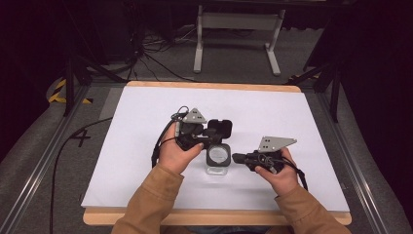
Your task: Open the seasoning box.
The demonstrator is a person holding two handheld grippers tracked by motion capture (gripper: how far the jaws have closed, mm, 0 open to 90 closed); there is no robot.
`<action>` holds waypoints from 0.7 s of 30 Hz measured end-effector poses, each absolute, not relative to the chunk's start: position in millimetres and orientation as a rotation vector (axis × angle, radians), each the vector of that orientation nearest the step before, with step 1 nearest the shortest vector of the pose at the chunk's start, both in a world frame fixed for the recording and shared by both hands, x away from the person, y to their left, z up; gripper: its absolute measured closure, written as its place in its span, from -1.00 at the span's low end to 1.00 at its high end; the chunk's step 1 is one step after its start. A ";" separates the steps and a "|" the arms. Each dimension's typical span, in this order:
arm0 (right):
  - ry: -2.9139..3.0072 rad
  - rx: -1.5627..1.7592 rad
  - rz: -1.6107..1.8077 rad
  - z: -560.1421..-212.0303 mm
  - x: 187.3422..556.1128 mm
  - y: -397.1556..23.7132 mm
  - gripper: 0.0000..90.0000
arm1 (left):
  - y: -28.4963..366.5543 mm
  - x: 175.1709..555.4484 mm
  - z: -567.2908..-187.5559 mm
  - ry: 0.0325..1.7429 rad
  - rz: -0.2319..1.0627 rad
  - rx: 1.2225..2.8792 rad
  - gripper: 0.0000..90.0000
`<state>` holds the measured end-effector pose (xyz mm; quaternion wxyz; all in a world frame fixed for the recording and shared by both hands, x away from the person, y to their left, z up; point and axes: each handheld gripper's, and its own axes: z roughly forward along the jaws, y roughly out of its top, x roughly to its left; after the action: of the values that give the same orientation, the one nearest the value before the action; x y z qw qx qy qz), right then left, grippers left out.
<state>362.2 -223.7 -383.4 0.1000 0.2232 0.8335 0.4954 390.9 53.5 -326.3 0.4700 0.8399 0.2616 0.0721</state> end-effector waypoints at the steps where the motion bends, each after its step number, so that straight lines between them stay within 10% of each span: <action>1: 2.459 0.660 1.462 -381.7 363.9 -226.2 0.95 | 55.6 388.8 -324.8 0.640 0.177 2.061 0.45; 21: 2.499 0.800 1.396 -357.4 403.2 -257.3 0.43 | 131.1 366.7 -332.9 0.871 0.172 2.085 0.32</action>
<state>403.2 -257.3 -357.4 0.0849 0.2682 0.8378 0.4679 366.7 131.1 -332.9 0.4239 0.8333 0.3482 0.0688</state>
